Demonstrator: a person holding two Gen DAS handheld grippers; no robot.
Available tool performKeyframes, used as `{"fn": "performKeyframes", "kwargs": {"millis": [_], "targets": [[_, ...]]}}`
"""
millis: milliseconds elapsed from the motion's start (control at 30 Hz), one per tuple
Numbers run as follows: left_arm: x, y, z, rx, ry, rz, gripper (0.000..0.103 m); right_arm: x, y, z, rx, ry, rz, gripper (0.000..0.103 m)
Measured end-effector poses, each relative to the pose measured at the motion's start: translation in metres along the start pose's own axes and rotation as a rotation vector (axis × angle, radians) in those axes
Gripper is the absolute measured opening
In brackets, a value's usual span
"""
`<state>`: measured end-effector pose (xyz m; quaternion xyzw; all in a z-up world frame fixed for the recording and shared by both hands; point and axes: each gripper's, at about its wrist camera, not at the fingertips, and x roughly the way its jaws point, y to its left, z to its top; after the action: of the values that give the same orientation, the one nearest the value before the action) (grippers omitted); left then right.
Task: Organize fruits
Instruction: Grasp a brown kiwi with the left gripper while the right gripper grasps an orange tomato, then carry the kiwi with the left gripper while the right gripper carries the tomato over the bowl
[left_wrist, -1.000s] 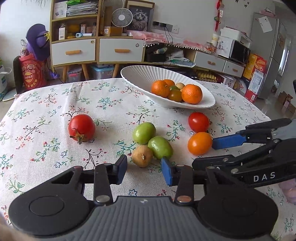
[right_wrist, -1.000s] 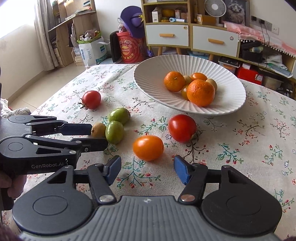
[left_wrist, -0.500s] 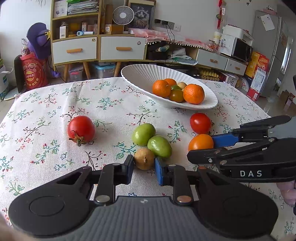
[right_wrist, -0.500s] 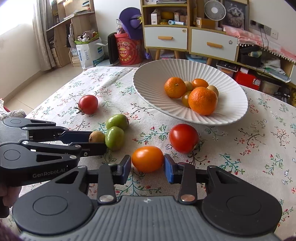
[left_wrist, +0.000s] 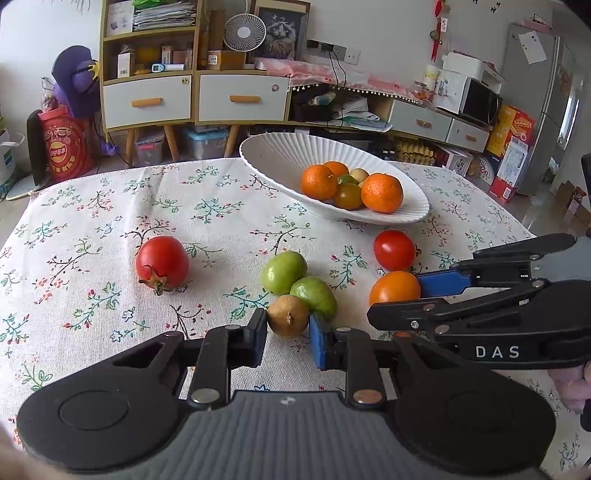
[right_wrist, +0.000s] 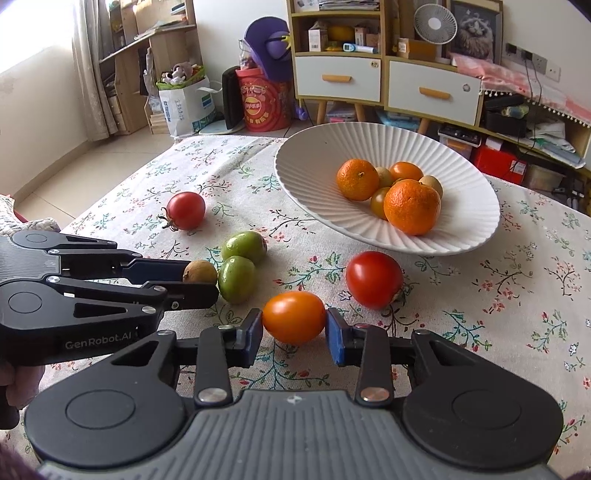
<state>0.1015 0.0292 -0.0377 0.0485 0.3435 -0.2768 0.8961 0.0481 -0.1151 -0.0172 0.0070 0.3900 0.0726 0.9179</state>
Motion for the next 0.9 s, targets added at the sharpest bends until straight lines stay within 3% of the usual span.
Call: {"fn": "performKeyframes", "kwargs": {"millis": [900], "targets": [[-0.018, -0.01, 0.021, -0.023, -0.058, -0.048, 0.018, -0.026, -0.013, 0.027, 0.079, -0.115, 0.02, 0.033]]}}
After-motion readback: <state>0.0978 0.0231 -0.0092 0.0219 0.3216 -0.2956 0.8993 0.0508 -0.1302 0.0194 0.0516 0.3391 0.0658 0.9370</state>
